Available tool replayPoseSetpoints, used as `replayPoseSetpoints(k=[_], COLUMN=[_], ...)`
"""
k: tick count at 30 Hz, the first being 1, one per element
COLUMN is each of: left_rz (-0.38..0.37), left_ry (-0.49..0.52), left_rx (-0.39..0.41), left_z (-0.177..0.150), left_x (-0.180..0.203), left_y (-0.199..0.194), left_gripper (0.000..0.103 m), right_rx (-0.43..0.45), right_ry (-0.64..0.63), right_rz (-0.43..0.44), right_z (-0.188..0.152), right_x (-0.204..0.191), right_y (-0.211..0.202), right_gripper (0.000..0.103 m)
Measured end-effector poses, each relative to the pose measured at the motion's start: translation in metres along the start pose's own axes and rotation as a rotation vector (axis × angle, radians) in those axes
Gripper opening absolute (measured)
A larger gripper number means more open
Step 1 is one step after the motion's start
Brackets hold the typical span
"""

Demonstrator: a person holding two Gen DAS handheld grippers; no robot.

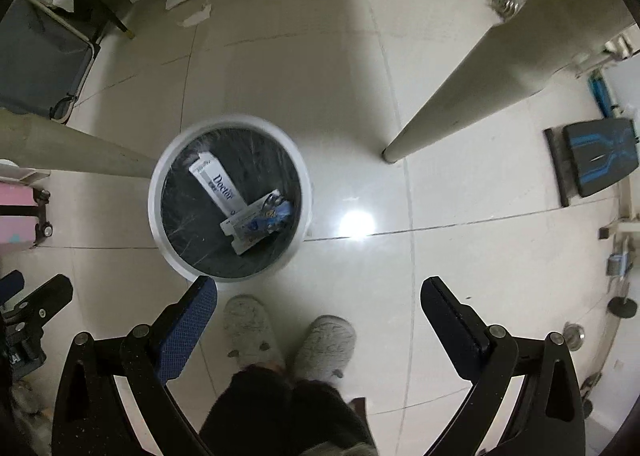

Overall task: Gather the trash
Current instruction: 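Open both grippers over the trash bin, dropping bag and blister pack, then grasp the cream medicine box with the left gripper while the right grasps the torn white box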

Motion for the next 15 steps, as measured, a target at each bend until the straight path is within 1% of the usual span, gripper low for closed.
replayPoseSetpoints(k=[2,5,8,9,14,15], left_rz=[-0.003,-0.008,-0.008,-0.009,-0.018,-0.023], left_ry=[-0.005,-0.007,-0.004,-0.003,0.0,0.003], left_rx=[0.007,0.021,0.04,0.046,0.067,0.073], left_z=[0.002,0.004,0.005,0.006,0.012,0.014], left_x=[-0.001,-0.003,-0.002,-0.004,-0.008,-0.009], left_y=[-0.023,-0.06,-0.087,-0.104,-0.16,-0.177], left_gripper=[0.102,0.102,0.102,0.102,0.102,0.102], right_rx=[0.008,0.022,0.037,0.045,0.076,0.078], right_ry=[0.006,-0.012,-0.03,-0.033,-0.034,-0.03], right_rz=[0.018,0.022,0.037,0.041,0.066,0.074], right_z=[0.003,0.006,0.01,0.012,0.025,0.027], right_x=[0.003,0.002,0.001,0.0,-0.004,-0.005], right_y=[-0.026,-0.064,-0.109,-0.125,-0.2,-0.215], right_gripper=[0.103,0.103,0.103,0.103,0.102,0.102])
Point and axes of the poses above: each gripper's, at about its wrist camera, not at the fingertips, and y roughly the way its jaws point, x to its right, z to its top, the point moved 1 cm from there along y, roughly the way its jaws point, and after that the axes turned 12 degrees about x, right-handed, at the moved point
